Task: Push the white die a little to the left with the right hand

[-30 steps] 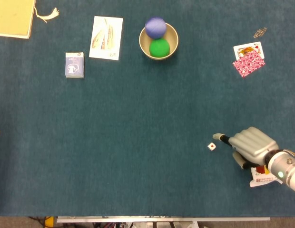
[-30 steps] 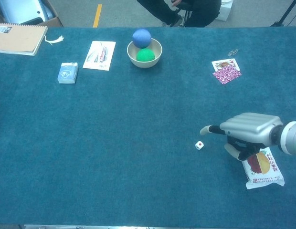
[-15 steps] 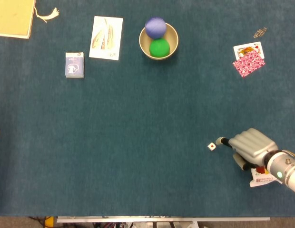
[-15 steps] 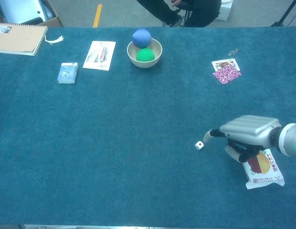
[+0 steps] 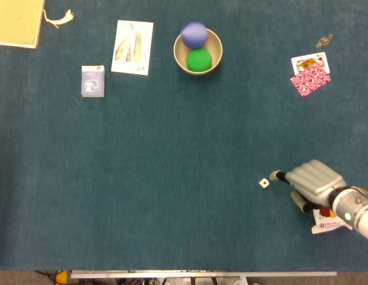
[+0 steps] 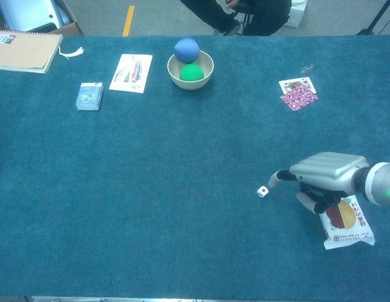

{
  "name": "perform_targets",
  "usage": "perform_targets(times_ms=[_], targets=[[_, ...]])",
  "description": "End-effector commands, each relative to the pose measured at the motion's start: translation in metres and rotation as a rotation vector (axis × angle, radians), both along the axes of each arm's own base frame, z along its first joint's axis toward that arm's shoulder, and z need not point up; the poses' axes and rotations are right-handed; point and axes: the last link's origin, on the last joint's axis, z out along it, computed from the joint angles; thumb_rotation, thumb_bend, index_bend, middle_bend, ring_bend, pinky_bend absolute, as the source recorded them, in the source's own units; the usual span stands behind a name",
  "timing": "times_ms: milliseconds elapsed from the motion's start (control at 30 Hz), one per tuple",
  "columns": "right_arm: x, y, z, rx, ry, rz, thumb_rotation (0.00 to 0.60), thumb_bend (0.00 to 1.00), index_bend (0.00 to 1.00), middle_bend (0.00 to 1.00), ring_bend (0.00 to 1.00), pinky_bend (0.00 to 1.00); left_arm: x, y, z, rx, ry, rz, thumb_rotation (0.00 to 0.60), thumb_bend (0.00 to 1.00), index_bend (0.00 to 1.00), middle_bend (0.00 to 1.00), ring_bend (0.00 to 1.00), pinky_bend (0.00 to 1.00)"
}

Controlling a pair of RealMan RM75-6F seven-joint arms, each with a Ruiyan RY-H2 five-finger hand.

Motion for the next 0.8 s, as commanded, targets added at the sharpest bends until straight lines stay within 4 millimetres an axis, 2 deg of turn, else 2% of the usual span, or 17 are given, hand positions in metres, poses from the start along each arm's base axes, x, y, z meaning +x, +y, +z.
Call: perform_targets(times_ms=[33, 800], targets=[[-0.0001, -0.0001, -0.0014, 0.004, -0.001, -0.001, 0.600, 0.65, 0.18, 0.90, 0.97, 1.00, 0.0003, -0.0003, 0.0003, 0.001, -0.001, -0.001, 0.600, 0.02, 0.40, 0.16, 0.08, 0.29], [0.0021, 0.0006, -0.0049, 0.026, -0.036, -0.005, 0.600, 0.65, 0.18, 0.90, 0.97, 1.00, 0.0007, -0.0007, 0.0008, 0.003, -0.003, -0.002, 0.600, 0.02, 0.40, 0.16, 0.08, 0.29]])
